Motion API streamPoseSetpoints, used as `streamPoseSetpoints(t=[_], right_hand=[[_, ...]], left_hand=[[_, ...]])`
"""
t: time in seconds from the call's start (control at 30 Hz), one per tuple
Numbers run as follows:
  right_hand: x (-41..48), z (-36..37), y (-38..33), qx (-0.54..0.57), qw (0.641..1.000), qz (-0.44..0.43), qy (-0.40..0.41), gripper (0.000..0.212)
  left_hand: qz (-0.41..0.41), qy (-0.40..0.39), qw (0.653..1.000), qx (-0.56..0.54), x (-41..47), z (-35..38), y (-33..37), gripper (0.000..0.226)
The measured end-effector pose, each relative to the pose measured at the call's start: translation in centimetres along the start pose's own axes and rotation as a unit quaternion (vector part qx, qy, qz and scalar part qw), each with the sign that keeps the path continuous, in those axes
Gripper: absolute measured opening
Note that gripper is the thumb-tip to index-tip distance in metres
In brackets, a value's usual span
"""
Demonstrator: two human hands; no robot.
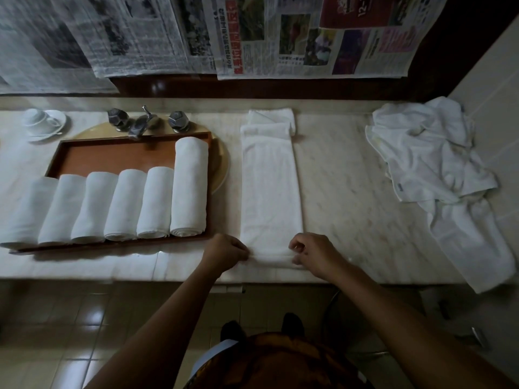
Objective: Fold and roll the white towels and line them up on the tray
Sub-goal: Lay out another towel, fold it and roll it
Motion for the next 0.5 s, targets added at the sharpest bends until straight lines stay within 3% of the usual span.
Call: streamPoseSetpoints(t=[0.17, 0.27, 0.4, 0.5], right_hand=[[0.5, -0.3, -0.6, -0.023, 1.000, -0.006, 0.008, 0.029], [0.1, -0.1, -1.9, -0.078, 0.996, -0.040, 0.029, 0.016], [-1.1, 1.8, -3.2, -0.184, 0.980, -0.074, 0.024, 0.030], [-2.6, 2.6, -3.5, -0.200, 0.972, -0.107, 0.064, 0.034]], left_hand=[[-0.023, -0.005, 0.997, -0.080, -0.2, -0.1, -0.6, 0.007], [0.070, 0.050, 0.995, 0.059, -0.7, -0.3, 1.7, 0.013], [0.231, 0.080, 0.923, 0.297, -2.6, 2.7, 4.9, 0.027], [0.259, 0.084, 0.900, 0.340, -3.3, 4.4, 3.6, 0.021]])
Point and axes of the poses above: each hand's wrist, its own x-axis towards the middle knuckle, its own z-axis out of the palm, y = z × x, the point moved 10 cm from there along x, towards the middle knuckle, and after that the axes turned 5 degrees about -y, right-handed, at the moved point
